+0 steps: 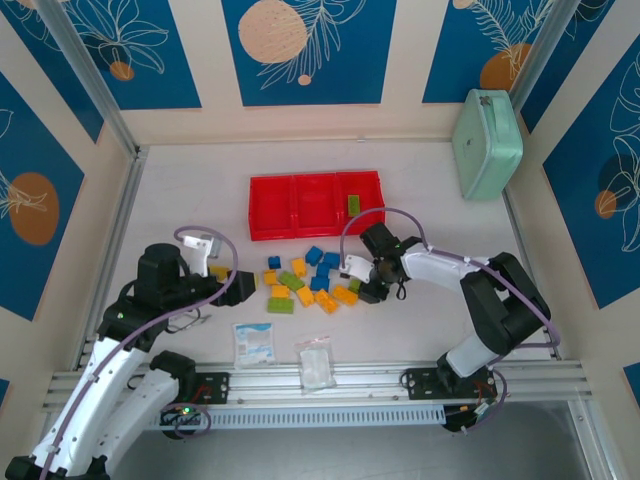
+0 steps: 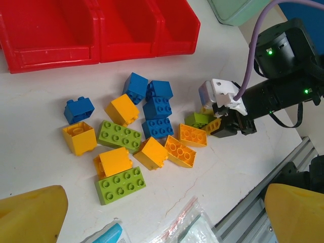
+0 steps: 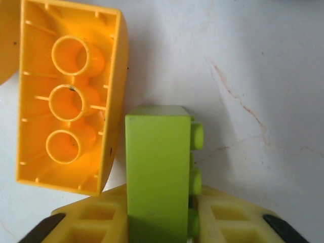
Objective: Sort the legos into containers by color
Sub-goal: Pick up the lego from the center of the table, then place the lego in the container.
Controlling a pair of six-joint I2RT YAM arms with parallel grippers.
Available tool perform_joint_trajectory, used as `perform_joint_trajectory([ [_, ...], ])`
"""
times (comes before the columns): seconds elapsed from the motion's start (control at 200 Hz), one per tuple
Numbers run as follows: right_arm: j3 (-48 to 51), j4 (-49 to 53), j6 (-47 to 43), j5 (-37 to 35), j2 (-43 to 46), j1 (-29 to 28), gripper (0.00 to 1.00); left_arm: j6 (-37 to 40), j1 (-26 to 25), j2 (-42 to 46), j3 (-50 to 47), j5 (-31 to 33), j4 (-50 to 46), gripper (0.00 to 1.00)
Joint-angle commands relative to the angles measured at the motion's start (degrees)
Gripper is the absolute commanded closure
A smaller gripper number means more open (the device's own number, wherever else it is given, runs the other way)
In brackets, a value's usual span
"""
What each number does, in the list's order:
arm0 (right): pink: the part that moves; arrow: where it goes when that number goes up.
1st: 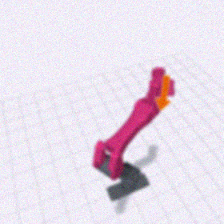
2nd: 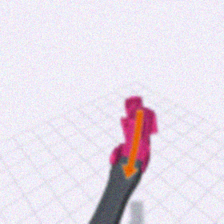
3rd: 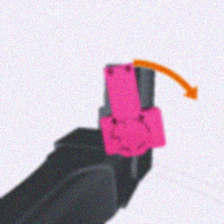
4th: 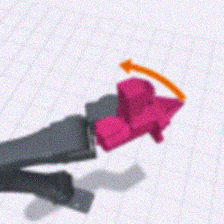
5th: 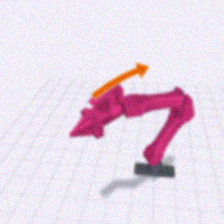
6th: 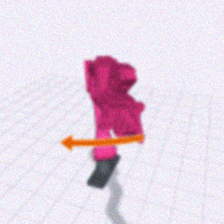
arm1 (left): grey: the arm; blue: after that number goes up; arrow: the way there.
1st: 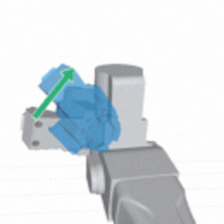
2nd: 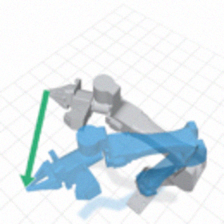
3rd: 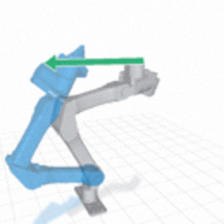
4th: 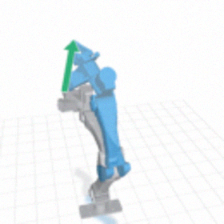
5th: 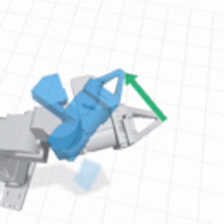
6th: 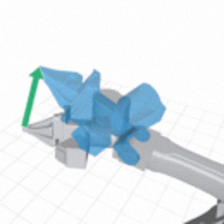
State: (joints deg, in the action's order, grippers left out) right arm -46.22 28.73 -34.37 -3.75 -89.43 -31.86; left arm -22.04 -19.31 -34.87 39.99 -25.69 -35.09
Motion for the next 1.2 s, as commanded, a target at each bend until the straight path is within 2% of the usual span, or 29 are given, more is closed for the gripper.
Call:
perform_joint_trajectory([
  [0.0, -0.9, 2.9, 0.3, 4.2, -1.0, -0.4, 0.76, 0.6, -0.3, 0.9, -0.2, -0.1, 1.1, 0.01],
  [0.31, -1.1, 4.1, 4.7, 5.6, 6.3, 0.8, 0.94, 0.7, -0.3, 1.4, -0.3, 0.1, 1.1, 0.01],
  [0.475, -4.2, 2.9, 11.1, 3.7, 12.6, 3.5, 0.97, 0.7, -0.3, 1.5, -0.3, 0.0, 1.2, 0.01],
  [0.59, -9.3, 1.7, 19.6, 1.4, 13.7, 6.1, 1.0, 0.7, -0.3, 1.4, -0.3, 0.1, 1.2, 0.01],
  [0.74, -20.3, 5.0, 32.3, -3.0, 7.1, 8.4, 1.0, 0.7, -0.3, 1.3, -0.3, 0.5, 1.0, 0.01],
  [0.81, -29.6, 12.2, 42.8, -8.8, 0.3, 10.2, 1.0, 0.8, -0.3, 1.3, -0.2, 0.5, 0.8, 0.01],
  [0.855, -34.3, 16.1, 46.1, -8.7, -3.8, 11.5, 1.0, 0.8, -0.3, 1.4, -0.1, 0.6, 0.7, 0.01],
  [0.985, -43.9, 20.5, 49.6, -8.3, -13.8, 11.9, 1.0, 0.8, -0.3, 1.8, -0.1, 0.6, 0.7, 0.01],
  [1.196, -55.2, 25.5, 52.4, -10.5, -25.4, 11.3, 1.0, 1.1, -0.4, 2.1, -0.3, 0.0, 1.1, 0.01],
])
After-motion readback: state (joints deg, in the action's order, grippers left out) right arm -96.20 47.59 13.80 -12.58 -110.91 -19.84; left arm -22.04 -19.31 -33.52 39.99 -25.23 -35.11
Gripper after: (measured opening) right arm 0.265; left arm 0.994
